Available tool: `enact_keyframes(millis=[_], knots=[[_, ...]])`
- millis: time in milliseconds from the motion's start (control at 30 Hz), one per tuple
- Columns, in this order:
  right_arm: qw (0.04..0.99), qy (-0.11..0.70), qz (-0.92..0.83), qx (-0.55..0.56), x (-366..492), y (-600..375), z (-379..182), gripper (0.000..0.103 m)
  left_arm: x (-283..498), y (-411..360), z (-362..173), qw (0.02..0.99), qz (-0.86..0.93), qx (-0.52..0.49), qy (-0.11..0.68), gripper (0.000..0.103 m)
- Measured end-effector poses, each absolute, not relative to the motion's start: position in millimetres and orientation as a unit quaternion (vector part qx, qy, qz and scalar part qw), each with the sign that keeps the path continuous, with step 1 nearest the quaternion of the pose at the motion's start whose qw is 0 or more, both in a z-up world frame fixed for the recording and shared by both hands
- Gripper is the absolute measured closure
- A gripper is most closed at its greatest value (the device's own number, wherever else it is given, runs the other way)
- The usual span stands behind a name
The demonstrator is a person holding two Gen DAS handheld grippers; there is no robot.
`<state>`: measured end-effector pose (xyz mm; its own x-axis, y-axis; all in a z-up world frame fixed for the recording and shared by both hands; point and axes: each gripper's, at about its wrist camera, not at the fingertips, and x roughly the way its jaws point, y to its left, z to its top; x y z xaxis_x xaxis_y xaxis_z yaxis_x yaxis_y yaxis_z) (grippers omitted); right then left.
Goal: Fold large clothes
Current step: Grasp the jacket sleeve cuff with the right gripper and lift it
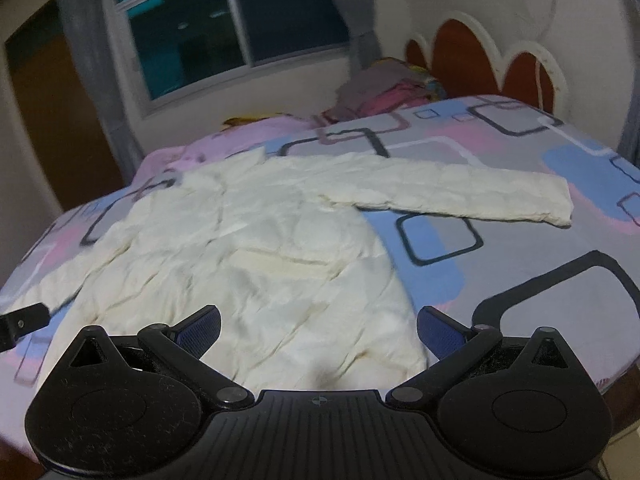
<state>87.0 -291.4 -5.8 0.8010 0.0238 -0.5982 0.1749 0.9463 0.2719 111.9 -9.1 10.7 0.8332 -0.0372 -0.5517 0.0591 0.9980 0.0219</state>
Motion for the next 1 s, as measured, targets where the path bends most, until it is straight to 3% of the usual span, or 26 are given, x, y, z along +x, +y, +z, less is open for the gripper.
enact_keyframes(millis=[333,433,667,767,1000], knots=[[0.924,0.273,-0.139,0.227,152.2,-356.1,-3.8,0.0,192.8,-17.8,3.3,0.959,-0.084,0.014,0.271,0.0],[0.916,0.263,-0.168,0.252,160.6,-385.7,-7.4,0.0,219.8,-26.1,-10.1,0.941,-0.075,0.024,0.33,0.0],[0.881,0.248,-0.231,0.33,178.5,-481.9,-42.7,0.001,264.8,-45.6,-33.3,0.928,-0.103,-0.02,0.357,0.0],[0.857,0.263,-0.243,0.37,189.5,-523.6,-67.0,0.034,278.2,-67.9,-36.0,0.932,-0.107,-0.009,0.345,0.0],[0.821,0.276,-0.244,0.435,201.2,-577.8,-116.8,0.034,324.1,-105.9,-51.4,0.928,-0.091,-0.064,0.355,0.002]])
